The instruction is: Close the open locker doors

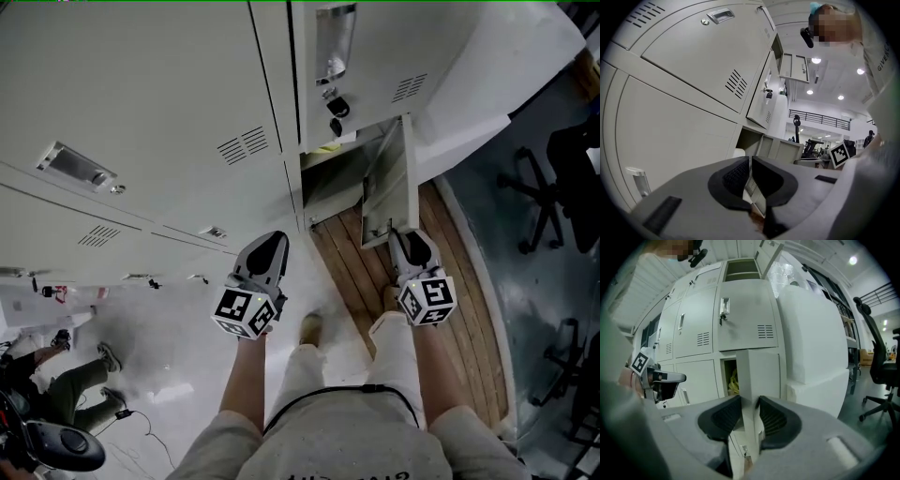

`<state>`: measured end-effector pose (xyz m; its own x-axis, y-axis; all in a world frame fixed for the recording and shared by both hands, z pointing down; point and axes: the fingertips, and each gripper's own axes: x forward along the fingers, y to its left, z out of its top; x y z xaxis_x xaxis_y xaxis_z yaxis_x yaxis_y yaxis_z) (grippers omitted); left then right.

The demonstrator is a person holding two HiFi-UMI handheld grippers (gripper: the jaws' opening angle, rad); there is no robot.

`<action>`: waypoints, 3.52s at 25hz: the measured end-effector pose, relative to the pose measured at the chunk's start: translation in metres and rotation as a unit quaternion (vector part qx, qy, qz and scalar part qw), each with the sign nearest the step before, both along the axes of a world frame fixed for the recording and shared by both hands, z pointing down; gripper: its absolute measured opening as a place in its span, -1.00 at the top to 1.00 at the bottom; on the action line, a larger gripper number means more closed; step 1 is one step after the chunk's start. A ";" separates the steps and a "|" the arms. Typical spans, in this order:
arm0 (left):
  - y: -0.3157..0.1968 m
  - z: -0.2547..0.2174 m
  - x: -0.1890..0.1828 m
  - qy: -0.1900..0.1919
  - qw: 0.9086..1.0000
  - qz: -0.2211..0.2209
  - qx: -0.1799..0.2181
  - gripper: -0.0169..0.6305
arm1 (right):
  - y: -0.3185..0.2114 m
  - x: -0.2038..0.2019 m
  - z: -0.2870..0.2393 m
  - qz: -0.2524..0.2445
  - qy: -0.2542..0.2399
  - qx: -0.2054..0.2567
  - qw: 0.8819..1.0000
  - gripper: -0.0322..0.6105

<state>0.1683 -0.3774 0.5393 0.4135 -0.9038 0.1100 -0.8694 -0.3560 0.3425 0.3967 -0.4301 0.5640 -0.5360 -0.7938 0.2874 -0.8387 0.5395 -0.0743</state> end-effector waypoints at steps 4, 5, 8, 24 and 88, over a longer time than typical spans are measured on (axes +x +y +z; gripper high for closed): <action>0.000 -0.001 -0.013 -0.002 1.000 -0.001 0.002 0.90 | 0.001 -0.024 0.001 -0.004 0.000 0.000 1.000 0.52; -0.001 -0.001 -0.016 -0.002 1.000 -0.002 0.004 0.90 | 0.001 -0.030 0.001 -0.006 0.000 0.000 1.000 0.52; -0.002 -0.003 -0.025 -0.001 1.000 -0.006 0.007 0.90 | -0.001 -0.046 0.002 -0.014 -0.002 -0.001 1.000 0.50; -0.004 0.011 -0.056 0.004 1.000 -0.027 -0.004 0.90 | -0.023 -0.123 0.006 -0.050 -0.011 -0.006 0.999 0.48; 0.088 -0.003 -0.135 -0.040 0.992 -0.120 0.006 0.90 | -0.007 -0.182 -0.036 -0.145 -0.012 0.061 0.987 0.90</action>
<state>0.0330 -0.2898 0.5365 0.1768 -0.9766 0.1227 -0.9540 -0.1393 0.2656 0.2150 -0.4371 0.5281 -0.7516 -0.6337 0.1830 -0.6463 0.7630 -0.0124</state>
